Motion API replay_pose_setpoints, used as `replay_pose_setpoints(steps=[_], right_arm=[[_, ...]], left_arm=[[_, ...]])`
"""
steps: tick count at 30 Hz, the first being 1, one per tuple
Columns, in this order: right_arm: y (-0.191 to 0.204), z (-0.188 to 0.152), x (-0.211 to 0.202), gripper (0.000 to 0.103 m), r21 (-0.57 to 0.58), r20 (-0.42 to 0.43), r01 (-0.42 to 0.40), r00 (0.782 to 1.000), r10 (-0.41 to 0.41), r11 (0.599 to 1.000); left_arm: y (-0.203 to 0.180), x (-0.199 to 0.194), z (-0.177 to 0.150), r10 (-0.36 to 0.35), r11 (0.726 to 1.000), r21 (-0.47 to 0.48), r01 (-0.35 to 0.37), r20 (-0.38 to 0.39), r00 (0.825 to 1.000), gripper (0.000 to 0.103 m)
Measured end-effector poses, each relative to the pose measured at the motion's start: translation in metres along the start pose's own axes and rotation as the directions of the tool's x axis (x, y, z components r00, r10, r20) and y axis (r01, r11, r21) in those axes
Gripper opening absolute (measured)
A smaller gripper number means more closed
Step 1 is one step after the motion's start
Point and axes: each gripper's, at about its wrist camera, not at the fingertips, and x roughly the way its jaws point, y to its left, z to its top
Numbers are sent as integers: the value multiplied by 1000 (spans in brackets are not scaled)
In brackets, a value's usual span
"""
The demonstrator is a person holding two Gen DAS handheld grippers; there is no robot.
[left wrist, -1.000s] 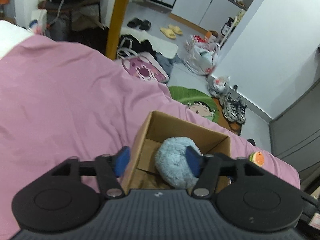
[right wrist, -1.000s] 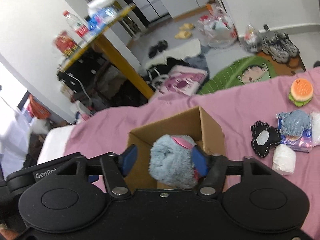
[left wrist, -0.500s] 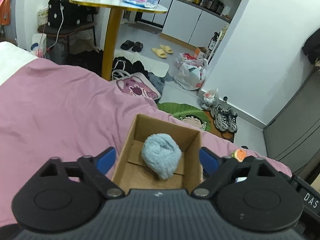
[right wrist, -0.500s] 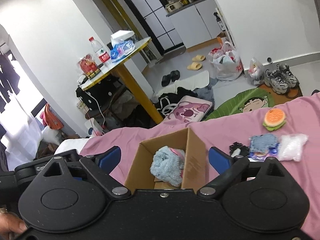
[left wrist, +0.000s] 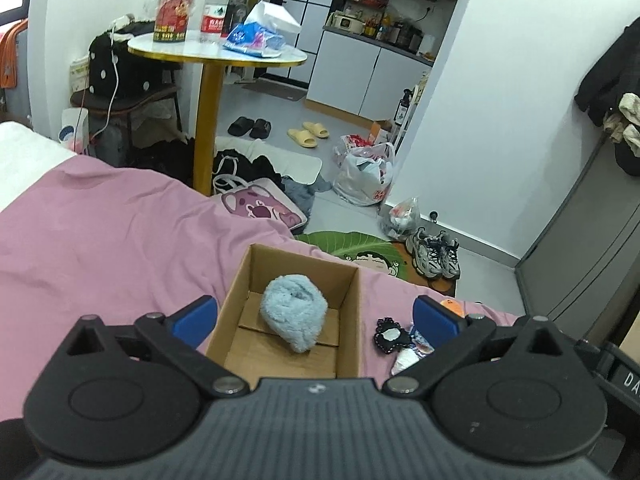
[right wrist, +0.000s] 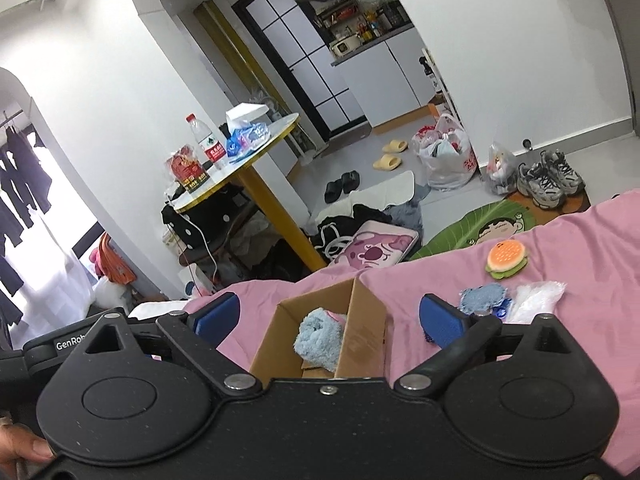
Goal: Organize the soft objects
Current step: 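Open the right tool to drop the plush toy into the box, then move the right tool to the clear plastic bag and close on it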
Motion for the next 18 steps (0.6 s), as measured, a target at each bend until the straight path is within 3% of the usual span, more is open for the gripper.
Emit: replay_pose_setpoints(steps=[4,18], right_arm=[[-7,1,-14,103,1,15,0,1000,0,1000],[-29,2,-51,103,20,80,22,997,-24,1000]], left_arm=[[-10,-11,-4,-14,1000,17,14,12,1000,103],[-28,-38,-17,-56,998,43,53,58,997,103]])
